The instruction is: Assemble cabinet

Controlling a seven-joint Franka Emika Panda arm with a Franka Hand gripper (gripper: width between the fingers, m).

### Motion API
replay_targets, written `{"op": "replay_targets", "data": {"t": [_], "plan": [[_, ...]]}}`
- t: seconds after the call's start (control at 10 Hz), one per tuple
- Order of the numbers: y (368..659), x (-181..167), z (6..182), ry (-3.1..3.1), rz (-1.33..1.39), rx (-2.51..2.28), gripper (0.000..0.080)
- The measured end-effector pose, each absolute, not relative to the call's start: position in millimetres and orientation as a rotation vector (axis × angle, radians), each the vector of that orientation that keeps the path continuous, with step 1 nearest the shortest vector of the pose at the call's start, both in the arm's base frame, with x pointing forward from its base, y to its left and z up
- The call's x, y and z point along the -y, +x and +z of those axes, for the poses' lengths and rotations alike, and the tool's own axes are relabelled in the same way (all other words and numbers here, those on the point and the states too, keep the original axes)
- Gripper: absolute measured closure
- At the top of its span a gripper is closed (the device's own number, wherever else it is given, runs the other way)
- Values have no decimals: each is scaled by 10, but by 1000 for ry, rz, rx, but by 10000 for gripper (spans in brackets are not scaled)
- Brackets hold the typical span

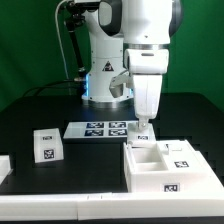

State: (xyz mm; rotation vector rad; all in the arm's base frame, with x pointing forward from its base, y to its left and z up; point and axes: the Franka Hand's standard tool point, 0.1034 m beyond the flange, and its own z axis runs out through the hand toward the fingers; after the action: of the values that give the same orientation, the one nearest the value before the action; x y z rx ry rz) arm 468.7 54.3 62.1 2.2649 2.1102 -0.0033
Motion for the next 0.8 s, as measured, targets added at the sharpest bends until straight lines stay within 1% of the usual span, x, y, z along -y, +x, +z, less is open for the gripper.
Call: {"op": "replay_targets", "data": {"t": [0.6,0.7,0.8], "plan": [[4679,-535,610,2244,-3,-2134,731],[4681,-499,597,2233,-46,-2158,731],[4766,-478,622,2217,-53,-2170,731]]}}
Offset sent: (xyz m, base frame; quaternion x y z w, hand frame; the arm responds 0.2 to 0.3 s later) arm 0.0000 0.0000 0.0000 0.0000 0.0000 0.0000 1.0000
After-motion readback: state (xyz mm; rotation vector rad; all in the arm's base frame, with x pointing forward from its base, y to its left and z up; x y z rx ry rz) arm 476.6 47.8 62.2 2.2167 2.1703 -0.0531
